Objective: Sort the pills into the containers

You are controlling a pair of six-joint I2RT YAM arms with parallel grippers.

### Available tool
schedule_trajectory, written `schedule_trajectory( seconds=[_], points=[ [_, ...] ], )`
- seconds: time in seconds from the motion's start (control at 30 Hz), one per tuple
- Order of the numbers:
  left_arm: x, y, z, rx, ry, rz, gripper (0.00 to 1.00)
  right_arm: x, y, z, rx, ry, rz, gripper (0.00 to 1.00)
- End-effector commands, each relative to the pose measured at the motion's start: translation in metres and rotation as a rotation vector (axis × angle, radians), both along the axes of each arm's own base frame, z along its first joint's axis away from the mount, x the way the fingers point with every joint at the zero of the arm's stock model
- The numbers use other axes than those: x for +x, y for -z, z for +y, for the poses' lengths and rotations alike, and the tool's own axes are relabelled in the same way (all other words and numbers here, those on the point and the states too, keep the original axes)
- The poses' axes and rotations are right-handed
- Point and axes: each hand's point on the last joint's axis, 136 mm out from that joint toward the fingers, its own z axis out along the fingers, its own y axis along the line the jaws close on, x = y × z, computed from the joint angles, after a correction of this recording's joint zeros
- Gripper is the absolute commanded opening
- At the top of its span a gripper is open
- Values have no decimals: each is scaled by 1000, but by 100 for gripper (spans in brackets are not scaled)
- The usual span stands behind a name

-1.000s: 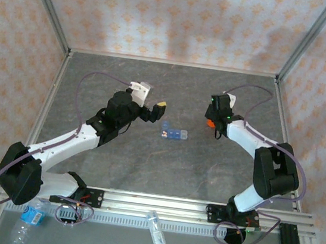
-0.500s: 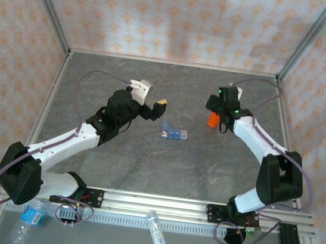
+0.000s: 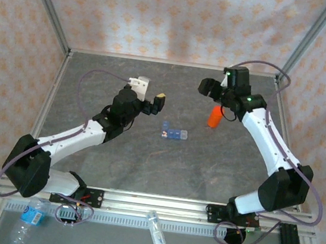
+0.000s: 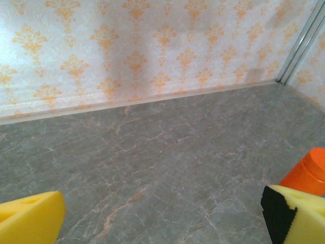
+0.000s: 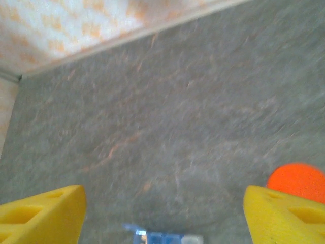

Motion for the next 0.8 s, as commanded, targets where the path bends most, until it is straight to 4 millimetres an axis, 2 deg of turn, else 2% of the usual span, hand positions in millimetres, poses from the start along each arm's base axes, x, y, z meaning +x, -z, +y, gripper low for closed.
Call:
schedule_trajectory(
  seconds=[0.0,0.23,0.5,0.77],
  points=[
    [12,-16,4,58,-41,-16,100,-28,25,28,13,-109,156,79],
    [27,6,1,136,-58,84,100,-50,86,51,-73,-142,300,73],
    [36,30,0,85,-66,231,100,-68,145,43,-150,-136,441,71],
    [42,68,-5,-16,-23,457,100,-80,181,35,-228,-164,520,65]
  ],
)
